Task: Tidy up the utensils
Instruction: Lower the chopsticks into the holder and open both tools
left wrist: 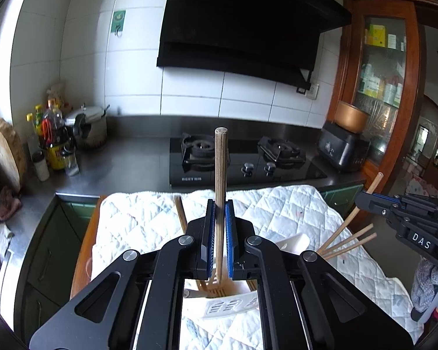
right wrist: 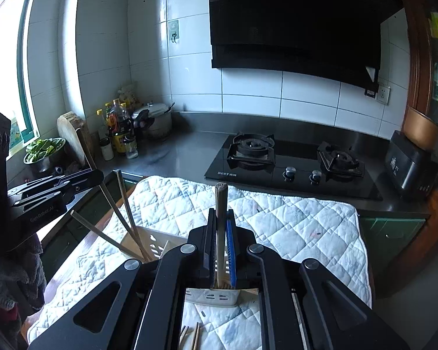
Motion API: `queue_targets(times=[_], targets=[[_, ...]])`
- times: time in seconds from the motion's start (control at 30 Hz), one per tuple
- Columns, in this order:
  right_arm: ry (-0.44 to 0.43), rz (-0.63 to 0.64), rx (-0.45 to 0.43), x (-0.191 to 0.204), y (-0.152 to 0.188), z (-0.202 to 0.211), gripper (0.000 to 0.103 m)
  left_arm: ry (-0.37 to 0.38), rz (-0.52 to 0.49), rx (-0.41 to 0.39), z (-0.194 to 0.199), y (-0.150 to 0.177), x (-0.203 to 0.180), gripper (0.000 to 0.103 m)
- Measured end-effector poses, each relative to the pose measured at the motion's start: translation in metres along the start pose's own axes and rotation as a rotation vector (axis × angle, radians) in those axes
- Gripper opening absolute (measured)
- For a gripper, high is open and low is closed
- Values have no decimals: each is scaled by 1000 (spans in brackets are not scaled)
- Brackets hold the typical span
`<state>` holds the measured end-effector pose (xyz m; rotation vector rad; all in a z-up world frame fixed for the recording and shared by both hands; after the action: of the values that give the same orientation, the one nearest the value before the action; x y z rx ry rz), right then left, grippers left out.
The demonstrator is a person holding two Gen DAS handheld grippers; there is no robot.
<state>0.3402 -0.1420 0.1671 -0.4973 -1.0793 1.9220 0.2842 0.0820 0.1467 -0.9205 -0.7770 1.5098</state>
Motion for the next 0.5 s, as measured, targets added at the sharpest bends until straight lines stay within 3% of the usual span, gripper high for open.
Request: queue_targets(times=[0.23, 0.4, 0.5], targets=[[-2, -14, 19, 0, 19, -3, 9, 13, 38, 35, -2, 13, 10, 9], [8, -6, -21, 3, 25, 20, 19, 20, 29, 14, 18, 18, 2, 11], [-2, -2, -35, 6, 37, 39, 20, 26, 18, -8, 38, 24, -5, 26]])
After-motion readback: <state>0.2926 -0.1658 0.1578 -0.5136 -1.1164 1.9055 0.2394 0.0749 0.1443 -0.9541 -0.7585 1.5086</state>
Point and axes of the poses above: each gripper's, at about its wrist camera, not at the fingertips, and z roughly against the way its jaws point, x to its left, y to its underside, the point moved 1 cm from there along -z, roughly the way its jaws point, and after that the axes turned 1 degree about -z, right-handed, at the moved point
